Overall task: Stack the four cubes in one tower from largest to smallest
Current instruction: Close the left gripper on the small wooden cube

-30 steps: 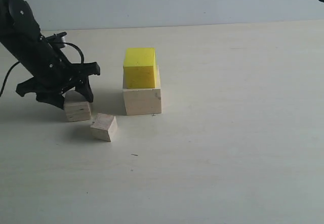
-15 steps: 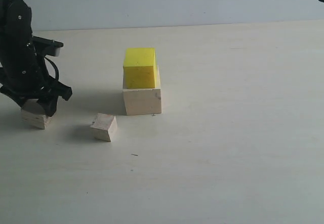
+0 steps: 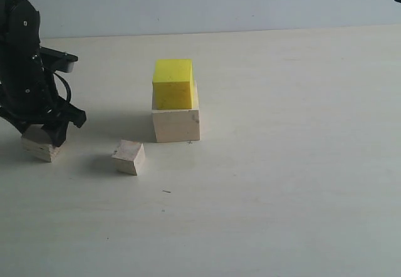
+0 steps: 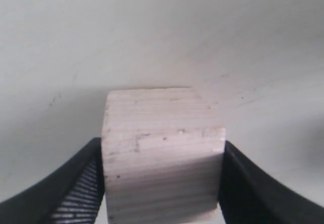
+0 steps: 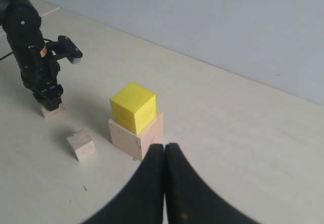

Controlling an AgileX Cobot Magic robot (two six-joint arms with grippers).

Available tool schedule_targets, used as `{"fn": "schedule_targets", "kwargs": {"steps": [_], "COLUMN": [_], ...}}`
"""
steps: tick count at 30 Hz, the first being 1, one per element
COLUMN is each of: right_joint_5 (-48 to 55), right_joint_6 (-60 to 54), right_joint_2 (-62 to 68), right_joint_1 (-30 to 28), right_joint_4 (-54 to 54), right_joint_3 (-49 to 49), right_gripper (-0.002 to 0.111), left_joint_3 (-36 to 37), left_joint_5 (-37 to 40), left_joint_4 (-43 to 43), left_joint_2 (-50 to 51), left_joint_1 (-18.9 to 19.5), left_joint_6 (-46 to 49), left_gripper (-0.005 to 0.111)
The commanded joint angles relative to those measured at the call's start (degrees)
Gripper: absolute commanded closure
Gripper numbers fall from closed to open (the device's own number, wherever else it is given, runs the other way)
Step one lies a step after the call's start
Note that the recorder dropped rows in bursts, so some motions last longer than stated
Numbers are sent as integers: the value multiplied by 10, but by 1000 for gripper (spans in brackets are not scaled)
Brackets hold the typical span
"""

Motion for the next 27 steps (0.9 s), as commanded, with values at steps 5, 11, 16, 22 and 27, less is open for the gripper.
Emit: {"fn": "schedule_targets", "kwargs": {"steps": [5,11,16,22,27], "right_joint_5": [-4,-4,-4,-4,-3], "right_joint_6": [-8,-19,-21,-22,-22], "right_joint_2": [-5,-5,-5,-5,-5], "right_joint_1": [-2,-2,-2,-2,-2], "right_joint_4": [-1,-2,-2,-2,-2], "right_joint_3": [3,3,3,3,3], "right_gripper": [108,108,108,108,108], "left_joint_3": [6,6,6,6,6], "left_joint_5": [16,16,17,-11,-10], "left_joint_4": [39,42,54,66,66], "left_joint_2": [5,5,5,5,5], "left_joint_1": [0,0,0,0,0], "left_joint_6": [9,9,8,19,19], "left_gripper": [50,37,30,46,47]}}
